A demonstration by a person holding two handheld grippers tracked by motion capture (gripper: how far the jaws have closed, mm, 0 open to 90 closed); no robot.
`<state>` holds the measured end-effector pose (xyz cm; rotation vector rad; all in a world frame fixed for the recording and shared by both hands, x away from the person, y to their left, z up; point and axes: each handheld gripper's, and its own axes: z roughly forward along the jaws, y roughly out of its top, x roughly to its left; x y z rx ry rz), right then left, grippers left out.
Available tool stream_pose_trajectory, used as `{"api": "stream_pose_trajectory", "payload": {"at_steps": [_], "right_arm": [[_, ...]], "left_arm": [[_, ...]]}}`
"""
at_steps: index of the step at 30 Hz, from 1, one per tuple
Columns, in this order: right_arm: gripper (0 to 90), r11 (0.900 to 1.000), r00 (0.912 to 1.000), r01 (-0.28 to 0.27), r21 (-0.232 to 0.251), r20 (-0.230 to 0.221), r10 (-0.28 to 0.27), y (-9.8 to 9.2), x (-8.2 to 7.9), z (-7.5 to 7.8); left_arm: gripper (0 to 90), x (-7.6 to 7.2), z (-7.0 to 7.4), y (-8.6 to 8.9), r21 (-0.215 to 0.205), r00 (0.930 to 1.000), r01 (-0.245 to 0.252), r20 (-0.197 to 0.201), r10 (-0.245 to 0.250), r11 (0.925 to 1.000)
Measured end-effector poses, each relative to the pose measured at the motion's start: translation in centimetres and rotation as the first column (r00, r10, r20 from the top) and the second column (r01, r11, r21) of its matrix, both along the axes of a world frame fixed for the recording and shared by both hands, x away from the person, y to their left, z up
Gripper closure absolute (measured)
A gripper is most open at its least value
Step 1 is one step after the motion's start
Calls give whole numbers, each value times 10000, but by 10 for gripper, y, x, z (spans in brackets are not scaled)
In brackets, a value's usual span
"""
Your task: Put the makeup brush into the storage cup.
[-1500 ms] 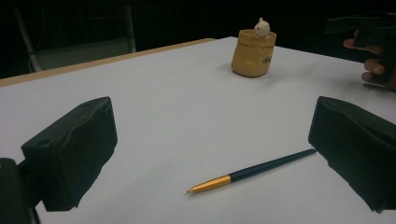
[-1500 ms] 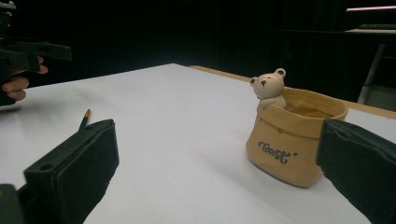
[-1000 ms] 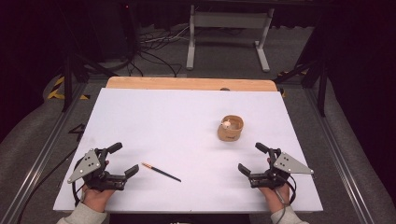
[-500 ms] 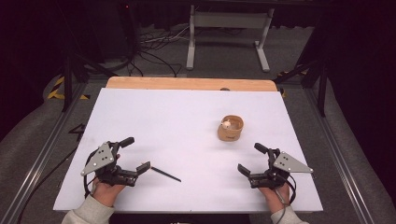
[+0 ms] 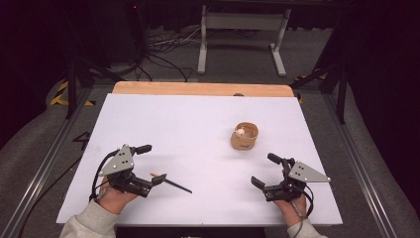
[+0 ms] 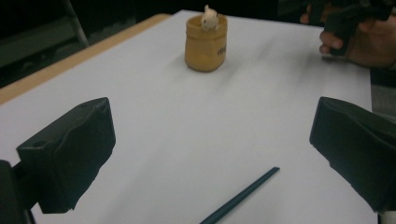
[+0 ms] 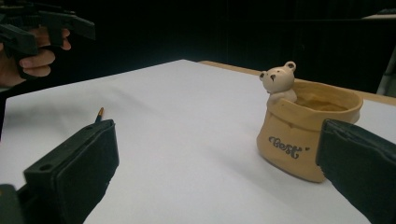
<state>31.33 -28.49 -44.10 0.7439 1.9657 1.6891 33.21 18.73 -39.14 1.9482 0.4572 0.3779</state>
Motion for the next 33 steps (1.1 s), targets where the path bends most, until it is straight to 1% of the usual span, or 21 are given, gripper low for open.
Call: {"api": "stream_pose_trajectory", "payload": {"at_steps": [1,3,6,10,13,14,18,19,21,22,24,26,27,28,29,30,33], "right_arm": [[0,10000,10000,7,-4,61,-7,0,-1,0],[0,10000,9999,-14,-93,132,15,1,-1,1],[0,9999,9999,-10,-116,105,11,2,-1,1],[0,9999,10000,-2,-110,54,3,1,0,0],[0,9999,9999,19,-114,105,-17,1,0,1],[0,9999,9999,18,-129,123,-16,1,0,1],[0,9999,10000,-22,-168,14,22,1,0,1],[0,9999,10000,-18,-162,-3,18,1,0,0],[0,9999,10000,-39,-102,-67,38,1,0,0],[0,9999,9999,-31,-105,-112,30,1,0,0],[0,10000,9999,-46,-74,-145,44,1,0,0],[0,10000,9999,-62,-47,-161,61,1,0,0],[0,10000,9998,-92,-13,-179,91,1,1,0],[0,9999,9998,-106,17,-197,106,1,1,0],[0,9999,9997,-126,67,-228,128,1,1,0],[0,9999,9997,-128,74,-229,129,1,1,0],[0,9999,9996,-135,82,-249,137,0,1,0]], "left_arm": [[3,0,3,-1,227,10000,22,2,-22,9997],[3,1,9,-4,575,9998,106,-149,-98,9983],[3,2,14,-8,1038,9993,262,-281,-234,9943],[2,5,15,-15,1698,9981,489,-463,-416,9843],[2,8,16,-18,2091,9965,640,-666,-511,9758],[2,10,17,-20,2313,9954,733,-773,-568,9701],[2,13,19,-26,2868,9915,982,-1103,-690,9529],[1,14,20,-27,3023,9897,1066,-1233,-720,9472],[0,15,20,-29,3157,9874,1164,-1387,-755,9417],[0,16,20,-30,3269,9869,1185,-1427,-750,9376],[0,17,21,-31,3419,9865,1178,-1475,-705,9323],[0,19,23,-32,3616,9847,1230,-1604,-683,9242],[0,20,23,-33,3684,9822,1297,-1751,-683,9206],[0,21,24,-34,3815,9805,1341,-1847,-667,9146],[0,22,24,-34,3879,9792,1375,-1916,-662,9114],[0,22,24,-34,3879,9792,1375,-1916,-662,9114],[2,25,25,-36,4165,9736,1522,-2191,-635,8963]]}}
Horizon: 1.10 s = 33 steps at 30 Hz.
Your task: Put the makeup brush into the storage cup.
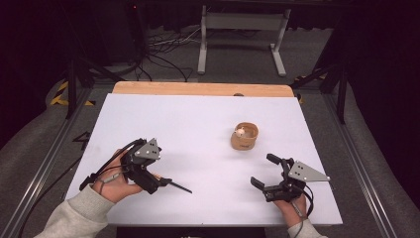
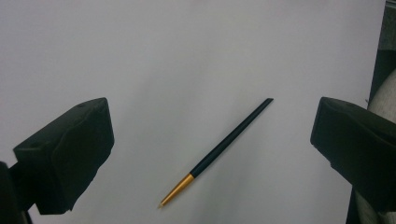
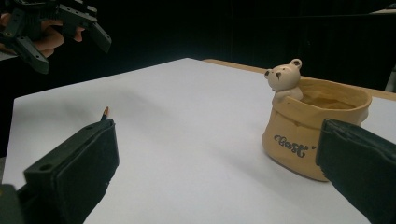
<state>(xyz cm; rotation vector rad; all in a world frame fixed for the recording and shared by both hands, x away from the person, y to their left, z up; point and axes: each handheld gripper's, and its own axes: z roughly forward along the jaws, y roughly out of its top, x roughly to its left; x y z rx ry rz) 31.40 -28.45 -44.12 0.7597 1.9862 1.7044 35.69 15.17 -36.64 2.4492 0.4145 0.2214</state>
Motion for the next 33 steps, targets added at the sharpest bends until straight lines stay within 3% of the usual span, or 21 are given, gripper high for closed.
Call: {"api": "stream_pose_trajectory", "payload": {"at_steps": [4,10,17,29,33], "right_arm": [[0,10000,10000,-51,-1,-28,51,0,0,0],[0,10000,9999,-93,36,-91,93,0,1,-1],[0,9999,9998,-128,71,-144,129,0,1,-1],[2,9998,9997,-175,36,-188,176,1,1,-1],[2,9998,9996,-191,48,-194,191,1,1,-2]], "left_arm": [[6,4,-1,-1,425,9998,33,-210,-24,9991],[6,8,-1,-1,968,9998,103,-166,-87,9953],[5,12,-2,-6,1661,9994,201,-294,-154,9859],[8,20,-10,-11,2295,9967,416,-779,-243,9724],[14,22,-14,-13,2631,9944,580,-1005,-324,9630]]}}
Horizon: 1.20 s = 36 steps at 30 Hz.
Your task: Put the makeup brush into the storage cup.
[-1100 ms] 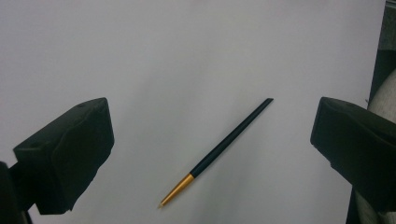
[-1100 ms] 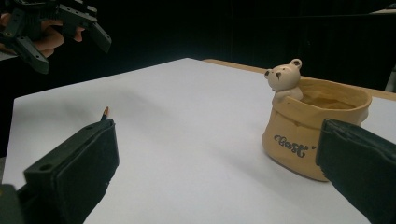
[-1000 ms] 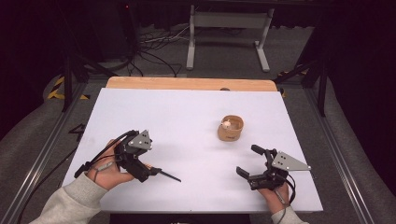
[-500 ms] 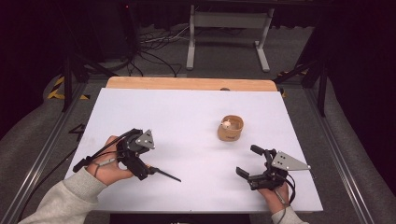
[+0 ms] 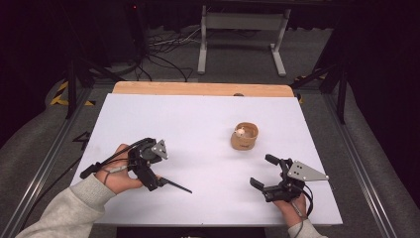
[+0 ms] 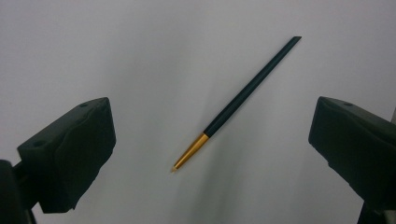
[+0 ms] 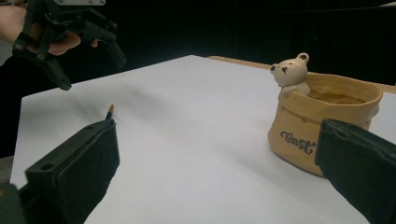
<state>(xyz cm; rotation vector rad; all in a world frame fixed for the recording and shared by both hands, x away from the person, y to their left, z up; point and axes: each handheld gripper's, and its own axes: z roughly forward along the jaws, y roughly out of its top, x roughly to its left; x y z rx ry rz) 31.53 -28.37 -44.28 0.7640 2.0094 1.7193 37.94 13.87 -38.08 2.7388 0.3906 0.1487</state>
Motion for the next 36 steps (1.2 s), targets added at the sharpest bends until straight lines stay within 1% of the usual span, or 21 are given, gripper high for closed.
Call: {"api": "stream_pose_trajectory", "payload": {"at_steps": [2,4,6,8,12,14,18,19,21,28,30,36], "right_arm": [[2,10000,10000,-29,-23,8,29,0,0,0],[2,10000,10000,-24,-20,-25,24,0,0,0],[3,10000,10000,-45,-15,-27,45,1,0,0],[4,10000,10000,-42,-27,-32,42,1,0,-1],[6,10000,10000,-71,-30,-57,70,1,1,-1],[7,10000,9999,-86,-36,-73,86,1,1,-1],[9,9999,9999,-100,-9,-113,100,1,1,-1],[15,9999,9998,-117,-2,-131,117,1,1,-2],[19,9999,9998,-158,-3,-156,158,1,2,-2],[22,9998,9997,-176,8,-196,176,1,2,-2],[22,9998,9996,-179,18,-205,179,1,2,-2],[23,9999,9996,-165,35,-219,166,0,2,-2]], "left_arm": [[20,0,-2,-1,66,9998,25,-205,-24,10000],[26,1,-3,-3,178,9997,136,-221,-132,9998],[31,1,-5,-4,199,9993,231,-291,-225,9995],[39,2,-5,-5,200,9994,217,-271,-212,9996],[46,6,-9,-6,163,9991,168,-397,-161,9997],[49,7,-10,-7,208,9988,170,-467,-160,9996],[67,7,-14,-7,290,9986,250,-464,-236,9993],[87,8,-15,-8,325,9985,264,-492,-247,9991],[97,8,-17,-8,320,9982,237,-559,-219,9992],[108,9,-23,-10,498,9973,399,-639,-367,9980],[109,9,-25,-11,446,9972,359,-676,-329,9984],[117,13,-32,-13,724,9956,314,-902,-248,9969]]}}
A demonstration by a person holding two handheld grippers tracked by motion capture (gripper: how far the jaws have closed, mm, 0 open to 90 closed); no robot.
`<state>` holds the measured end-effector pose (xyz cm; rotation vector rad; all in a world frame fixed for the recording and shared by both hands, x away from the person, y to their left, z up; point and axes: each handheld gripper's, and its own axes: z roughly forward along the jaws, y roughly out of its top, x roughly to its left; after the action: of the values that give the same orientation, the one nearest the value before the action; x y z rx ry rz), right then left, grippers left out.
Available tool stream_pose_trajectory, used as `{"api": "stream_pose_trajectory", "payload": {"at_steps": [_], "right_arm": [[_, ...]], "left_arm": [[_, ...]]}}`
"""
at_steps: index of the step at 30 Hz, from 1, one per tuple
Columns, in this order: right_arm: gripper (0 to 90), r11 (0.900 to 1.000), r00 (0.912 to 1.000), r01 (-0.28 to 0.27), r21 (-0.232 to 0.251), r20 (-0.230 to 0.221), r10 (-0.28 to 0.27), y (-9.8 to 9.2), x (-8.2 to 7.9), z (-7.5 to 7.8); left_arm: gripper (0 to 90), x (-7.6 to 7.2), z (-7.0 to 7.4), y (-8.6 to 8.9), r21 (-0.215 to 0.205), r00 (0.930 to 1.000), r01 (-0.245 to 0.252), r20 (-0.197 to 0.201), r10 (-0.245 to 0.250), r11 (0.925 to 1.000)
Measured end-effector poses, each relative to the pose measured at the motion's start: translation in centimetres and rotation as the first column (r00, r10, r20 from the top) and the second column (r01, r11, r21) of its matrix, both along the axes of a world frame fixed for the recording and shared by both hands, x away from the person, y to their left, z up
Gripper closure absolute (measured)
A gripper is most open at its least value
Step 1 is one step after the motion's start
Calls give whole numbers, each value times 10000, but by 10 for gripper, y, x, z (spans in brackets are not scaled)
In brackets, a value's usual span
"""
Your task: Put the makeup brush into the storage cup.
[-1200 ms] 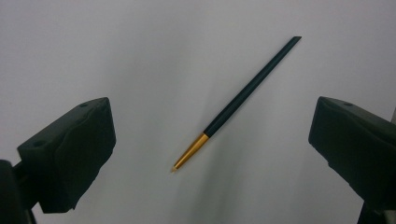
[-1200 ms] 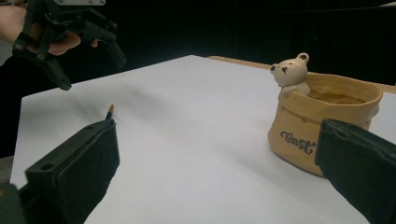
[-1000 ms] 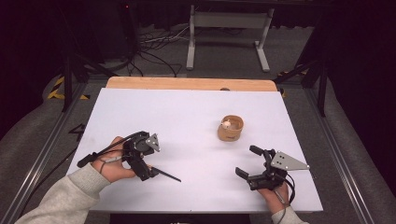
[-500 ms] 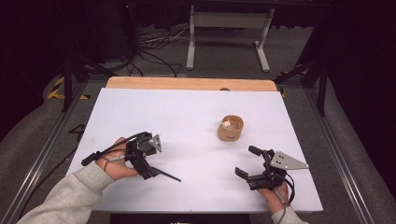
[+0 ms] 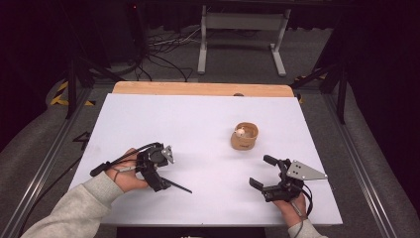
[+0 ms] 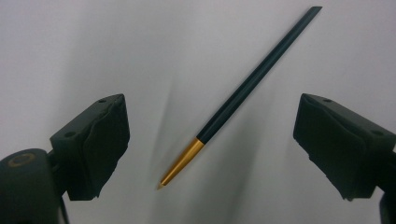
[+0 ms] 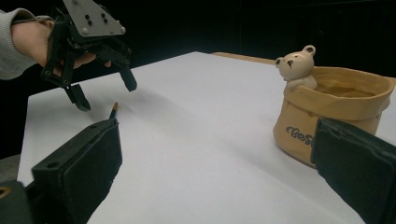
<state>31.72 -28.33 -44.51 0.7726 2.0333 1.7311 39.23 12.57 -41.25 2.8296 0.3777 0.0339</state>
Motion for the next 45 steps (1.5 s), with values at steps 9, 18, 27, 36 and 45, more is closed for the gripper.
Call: {"api": "stream_pose_trajectory", "payload": {"at_steps": [9,18,27,36,45], "right_arm": [[27,10000,10000,10,-32,-12,-10,-1,-1,0],[32,9997,9998,212,-112,-11,-212,-6,-6,0],[43,9994,9996,267,-224,-19,-268,-6,-7,-1],[52,9994,9997,245,-239,-46,-246,-6,-7,-1],[61,9993,9999,157,-345,-45,-158,-5,-7,-2]], "left_arm": [[133,1,-6,-3,127,9999,85,-140,-84,9999],[178,3,-13,-6,513,9991,304,-324,-288,9982],[329,3,-13,-10,566,9968,571,-589,-537,9968],[505,4,-12,-11,867,9951,704,-751,-640,9937],[691,3,-11,-11,1116,9954,830,-562,-771,9903]]}}
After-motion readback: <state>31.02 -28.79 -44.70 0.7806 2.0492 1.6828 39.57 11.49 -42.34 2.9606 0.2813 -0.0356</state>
